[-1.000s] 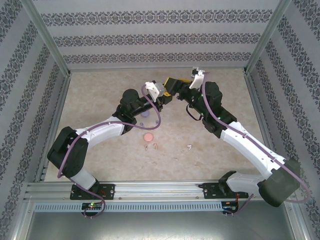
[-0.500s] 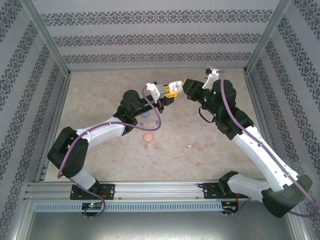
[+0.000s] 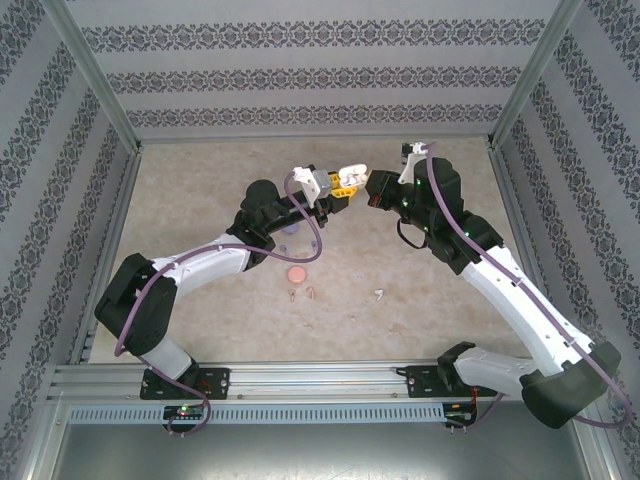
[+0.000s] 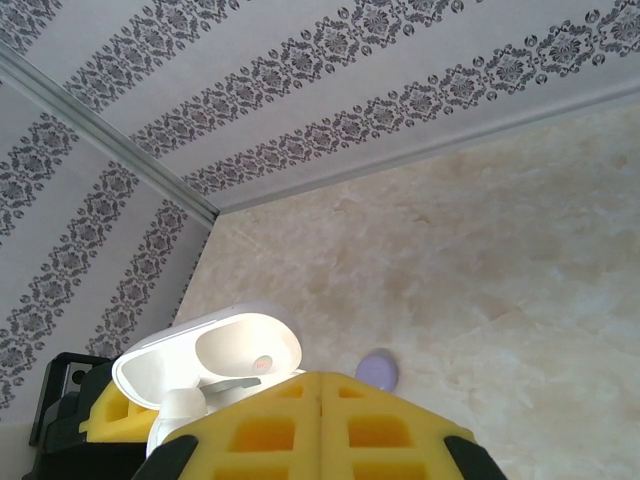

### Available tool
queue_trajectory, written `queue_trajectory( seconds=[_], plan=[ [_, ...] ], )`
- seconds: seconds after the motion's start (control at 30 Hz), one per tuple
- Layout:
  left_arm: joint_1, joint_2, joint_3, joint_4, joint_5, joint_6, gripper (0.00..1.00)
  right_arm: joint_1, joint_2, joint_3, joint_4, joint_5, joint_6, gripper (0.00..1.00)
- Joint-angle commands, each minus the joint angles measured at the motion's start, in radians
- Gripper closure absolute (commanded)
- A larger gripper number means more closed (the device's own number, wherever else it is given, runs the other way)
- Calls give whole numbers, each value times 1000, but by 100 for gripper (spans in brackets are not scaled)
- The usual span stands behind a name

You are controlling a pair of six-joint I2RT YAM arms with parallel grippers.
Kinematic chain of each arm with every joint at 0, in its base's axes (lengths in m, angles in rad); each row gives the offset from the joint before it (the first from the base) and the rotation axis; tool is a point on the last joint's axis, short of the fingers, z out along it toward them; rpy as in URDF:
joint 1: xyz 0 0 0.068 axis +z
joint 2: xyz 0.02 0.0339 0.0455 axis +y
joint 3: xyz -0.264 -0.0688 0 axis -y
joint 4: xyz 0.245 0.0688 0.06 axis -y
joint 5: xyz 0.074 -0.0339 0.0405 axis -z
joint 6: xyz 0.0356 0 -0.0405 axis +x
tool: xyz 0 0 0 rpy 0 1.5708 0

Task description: Insert the wireless bluetooth earbuds into the charging case

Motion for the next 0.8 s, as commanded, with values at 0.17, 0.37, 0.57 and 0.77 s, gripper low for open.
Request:
queue_trajectory(
  seconds=[0.17, 0.37, 0.57, 0.77],
  plan=[
    [-13, 1, 16, 36, 28, -1, 100, 40, 39, 37, -3, -23, -11, 100],
    [-13, 8, 16, 38, 30, -3, 100, 63, 70, 59, -4, -26, -13, 100],
    [-14, 15, 15, 33, 15, 6, 100, 88, 63, 68, -30, 16, -30, 100],
    [-13, 13, 13, -1, -10, 37, 100, 101, 40, 83, -104, 99, -54, 100]
  ],
)
